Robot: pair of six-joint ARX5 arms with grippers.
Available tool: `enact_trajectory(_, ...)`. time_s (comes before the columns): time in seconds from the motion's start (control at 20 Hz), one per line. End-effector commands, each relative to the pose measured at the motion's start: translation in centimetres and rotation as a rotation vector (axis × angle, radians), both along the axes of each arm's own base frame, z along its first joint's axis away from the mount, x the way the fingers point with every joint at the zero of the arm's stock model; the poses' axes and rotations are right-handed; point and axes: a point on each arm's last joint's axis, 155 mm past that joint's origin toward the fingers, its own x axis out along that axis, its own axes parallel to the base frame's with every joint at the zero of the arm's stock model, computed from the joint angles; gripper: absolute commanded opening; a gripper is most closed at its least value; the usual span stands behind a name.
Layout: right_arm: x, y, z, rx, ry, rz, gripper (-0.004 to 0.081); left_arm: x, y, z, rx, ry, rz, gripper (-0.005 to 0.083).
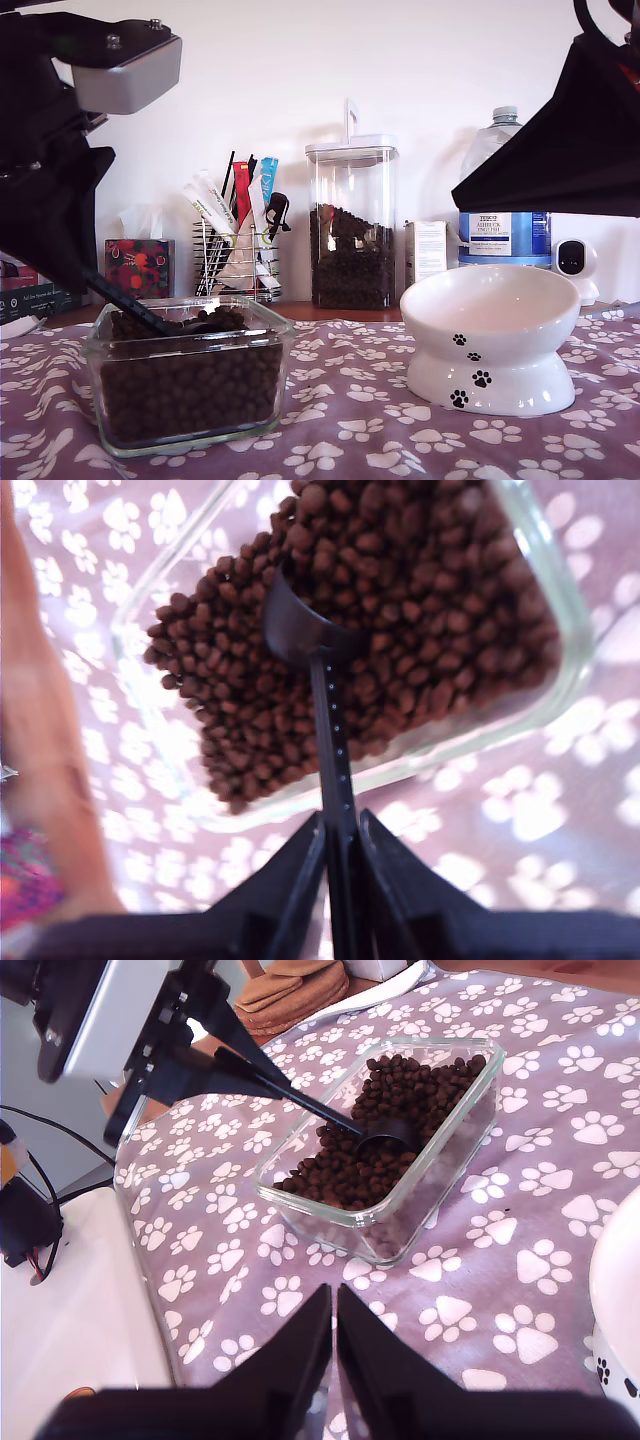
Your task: Measure one spoon of cat food and pour it into the food bowl
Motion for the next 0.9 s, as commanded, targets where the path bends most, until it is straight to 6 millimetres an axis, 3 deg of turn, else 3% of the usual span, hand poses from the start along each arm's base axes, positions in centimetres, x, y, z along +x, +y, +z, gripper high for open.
enact_trajectory(0.0, -0.3, 0.0, -0.6, -0.003, 0.017, 0.007, -0.0013, -2.2, 0.7, -2.6, 0.025, 0.118, 0.004, -0.0024)
enact_trajectory(0.45, -1.7, 0.9, -0.5, 0.004, 0.029, 0.07, -0.0013, -2.4, 2.2, -3.2, -0.099, 0.21, 0.276, -0.0024)
enact_trajectory(0.85, -2.7, 1.5, -0.4, 0.012, 0.033, 0.117, -0.0013, -2.4, 2.3, -3.4, -0.258, 0.304, 0.481, -0.0024)
